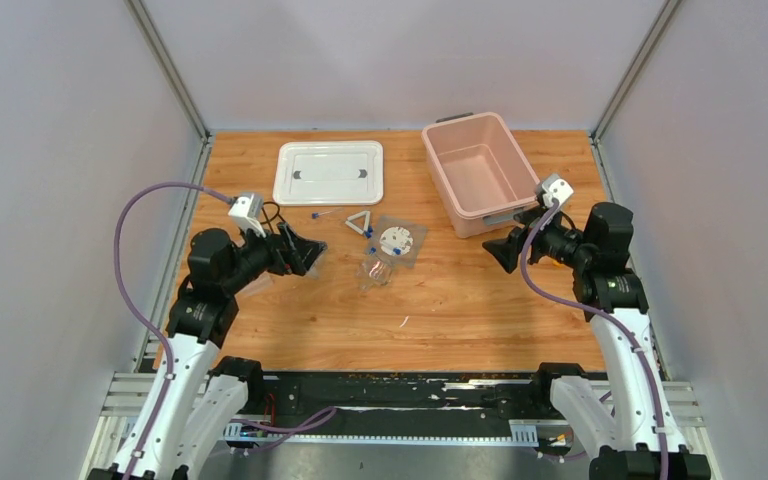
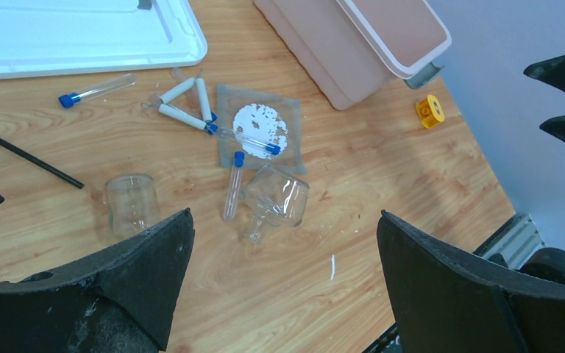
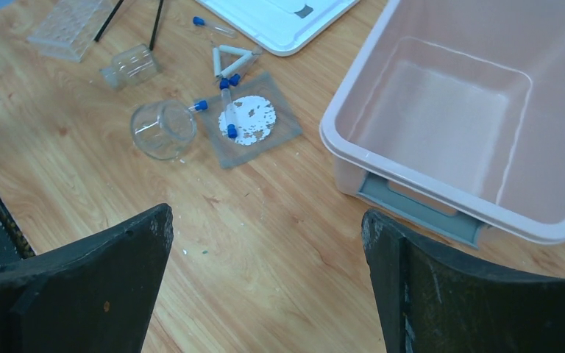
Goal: Organize the chemistry lab equipment
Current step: Adjust the chemistry item at the center of the board.
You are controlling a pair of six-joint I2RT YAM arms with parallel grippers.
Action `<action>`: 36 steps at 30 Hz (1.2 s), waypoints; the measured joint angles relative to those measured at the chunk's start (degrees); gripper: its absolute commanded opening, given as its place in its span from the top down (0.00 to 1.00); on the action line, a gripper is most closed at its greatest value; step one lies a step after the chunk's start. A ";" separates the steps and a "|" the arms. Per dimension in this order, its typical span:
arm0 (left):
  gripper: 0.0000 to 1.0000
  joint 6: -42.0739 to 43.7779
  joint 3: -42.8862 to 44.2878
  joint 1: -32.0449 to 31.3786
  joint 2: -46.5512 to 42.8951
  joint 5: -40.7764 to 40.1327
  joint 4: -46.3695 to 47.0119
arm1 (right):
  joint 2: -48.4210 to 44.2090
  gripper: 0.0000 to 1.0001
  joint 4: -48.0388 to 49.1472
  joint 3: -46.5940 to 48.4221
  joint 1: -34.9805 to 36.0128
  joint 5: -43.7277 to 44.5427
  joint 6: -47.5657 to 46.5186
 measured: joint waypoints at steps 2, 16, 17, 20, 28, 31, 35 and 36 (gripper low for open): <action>0.00 -0.42 -0.13 -0.98 0.02 -0.46 0.15 | 0.11 0.01 -0.74 0.00 0.00 -1.97 -2.32; 0.01 1.86 0.22 -18.03 6.23 -15.98 -2.34 | 0.61 0.01 -3.52 0.00 0.00 -5.33 -8.68; 0.01 1.99 0.22 -18.95 6.54 -16.96 -2.38 | 0.61 0.01 -3.54 -0.02 0.00 -5.33 -8.81; 0.01 2.14 0.22 -21.44 7.34 -19.15 -1.88 | 0.59 0.01 -3.56 -0.24 0.00 -5.33 -9.09; 0.01 3.21 0.31 -25.07 13.77 -24.06 -1.16 | 0.48 0.01 -4.15 -0.35 0.00 -4.79 -9.88; 0.01 4.09 1.18 -25.49 17.75 -25.59 -1.49 | 0.46 0.01 -4.50 -0.35 0.00 -4.70 -10.16; 0.00 5.66 3.04 -25.55 21.97 -27.41 -0.44 | 0.59 0.01 -5.73 -0.35 0.00 -4.63 -10.80; 0.00 6.01 3.21 -25.55 22.73 -27.78 0.22 | 0.59 0.01 -5.95 -0.33 0.00 -4.61 -10.97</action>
